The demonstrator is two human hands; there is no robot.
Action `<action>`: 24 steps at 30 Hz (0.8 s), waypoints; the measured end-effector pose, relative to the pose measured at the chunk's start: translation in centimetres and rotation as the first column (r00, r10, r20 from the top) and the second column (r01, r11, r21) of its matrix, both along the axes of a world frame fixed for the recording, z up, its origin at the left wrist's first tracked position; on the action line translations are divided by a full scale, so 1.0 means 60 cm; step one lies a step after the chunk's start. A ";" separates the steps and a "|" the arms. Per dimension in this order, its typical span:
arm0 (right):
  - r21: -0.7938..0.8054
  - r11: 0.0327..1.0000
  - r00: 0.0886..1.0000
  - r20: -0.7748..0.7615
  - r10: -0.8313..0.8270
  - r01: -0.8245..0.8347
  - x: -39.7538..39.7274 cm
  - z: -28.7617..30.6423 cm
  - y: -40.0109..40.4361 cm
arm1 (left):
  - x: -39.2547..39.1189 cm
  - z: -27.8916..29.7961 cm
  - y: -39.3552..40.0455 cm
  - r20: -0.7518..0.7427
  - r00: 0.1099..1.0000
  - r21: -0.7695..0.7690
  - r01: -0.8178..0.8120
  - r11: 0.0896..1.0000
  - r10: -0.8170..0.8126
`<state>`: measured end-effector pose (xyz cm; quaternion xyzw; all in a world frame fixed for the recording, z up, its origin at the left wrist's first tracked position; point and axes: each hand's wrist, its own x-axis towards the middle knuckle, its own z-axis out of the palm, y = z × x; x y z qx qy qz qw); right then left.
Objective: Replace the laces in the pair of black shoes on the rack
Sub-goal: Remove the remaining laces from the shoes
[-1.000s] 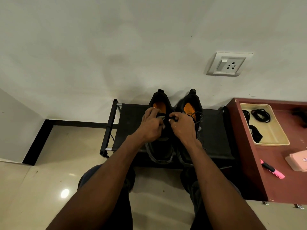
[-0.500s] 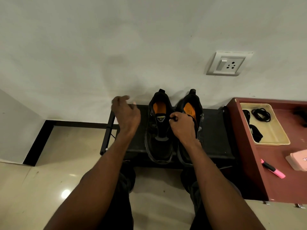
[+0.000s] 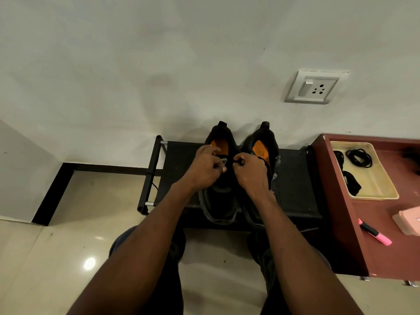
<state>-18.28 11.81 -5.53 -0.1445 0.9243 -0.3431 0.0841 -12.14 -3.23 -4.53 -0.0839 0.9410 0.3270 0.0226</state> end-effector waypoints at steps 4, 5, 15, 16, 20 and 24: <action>-0.008 1.000 1.000 0.006 0.002 -0.002 0.001 -0.001 0.000 | 0.008 0.042 -0.014 -0.227 0.825 0.389 -0.410 0.825 0.517; -0.009 1.000 1.000 0.006 0.000 0.000 0.001 -0.001 0.000 | 0.010 0.050 -0.015 -0.283 0.720 0.487 -0.461 0.742 0.634; -0.018 1.000 1.000 0.012 0.001 -0.001 0.002 0.001 0.002 | 0.014 0.040 -0.049 -0.418 0.219 0.617 -0.644 0.452 0.882; -0.017 1.000 1.000 0.012 0.000 0.000 0.002 0.001 0.002 | 0.016 0.038 -0.045 -0.411 0.334 0.547 -0.654 0.523 0.848; 0.001 1.000 1.000 0.003 0.004 -0.004 0.002 0.002 0.000 | 0.010 0.024 -0.021 -0.285 0.885 0.130 -0.344 0.930 0.368; 0.011 1.000 1.000 -0.011 -0.002 0.003 0.001 0.000 -0.002 | 0.009 -0.003 0.018 0.116 0.991 -0.246 0.090 0.965 -0.063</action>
